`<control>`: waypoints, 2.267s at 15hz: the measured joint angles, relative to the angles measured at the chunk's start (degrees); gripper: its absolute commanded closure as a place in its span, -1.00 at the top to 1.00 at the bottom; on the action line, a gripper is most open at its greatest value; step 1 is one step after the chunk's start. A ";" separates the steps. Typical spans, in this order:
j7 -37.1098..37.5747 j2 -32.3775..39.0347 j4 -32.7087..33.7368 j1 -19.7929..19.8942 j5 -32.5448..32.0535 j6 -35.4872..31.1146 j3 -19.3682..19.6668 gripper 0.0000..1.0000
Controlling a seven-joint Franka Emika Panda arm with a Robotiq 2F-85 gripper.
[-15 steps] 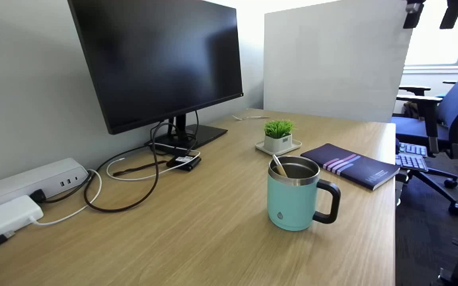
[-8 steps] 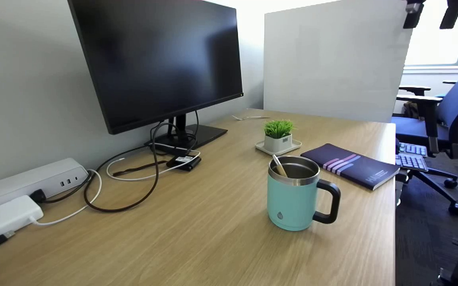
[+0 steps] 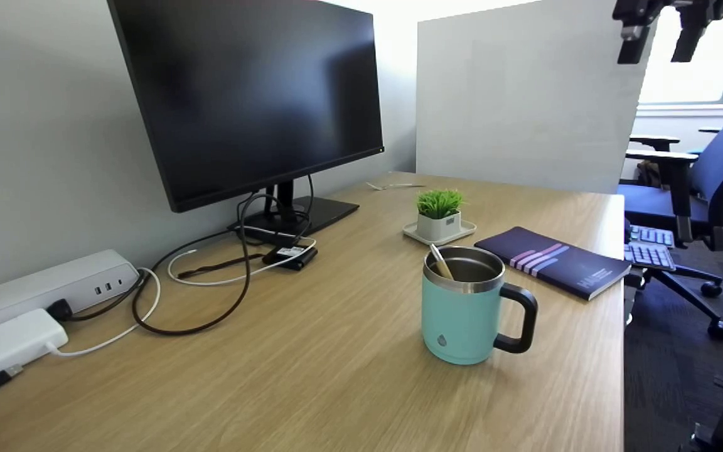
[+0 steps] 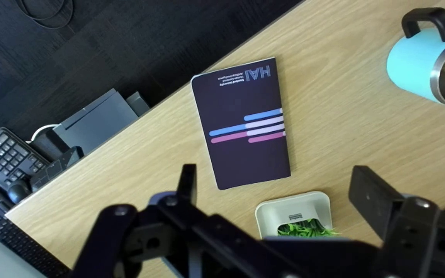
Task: Take the blue cup from the left and move it to the right across the book
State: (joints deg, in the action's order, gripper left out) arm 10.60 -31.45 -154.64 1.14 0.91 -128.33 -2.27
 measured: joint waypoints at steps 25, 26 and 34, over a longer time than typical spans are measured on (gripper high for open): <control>3.90 40.34 16.47 -13.45 -8.88 -13.04 -10.06 1.00; 3.94 41.42 17.19 -13.98 -9.32 -13.11 -10.05 1.00; 3.95 47.58 20.54 -16.20 -10.11 -13.29 -9.53 1.00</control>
State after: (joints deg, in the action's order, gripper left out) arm 14.55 16.13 -134.10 -15.06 -9.21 -141.61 -11.80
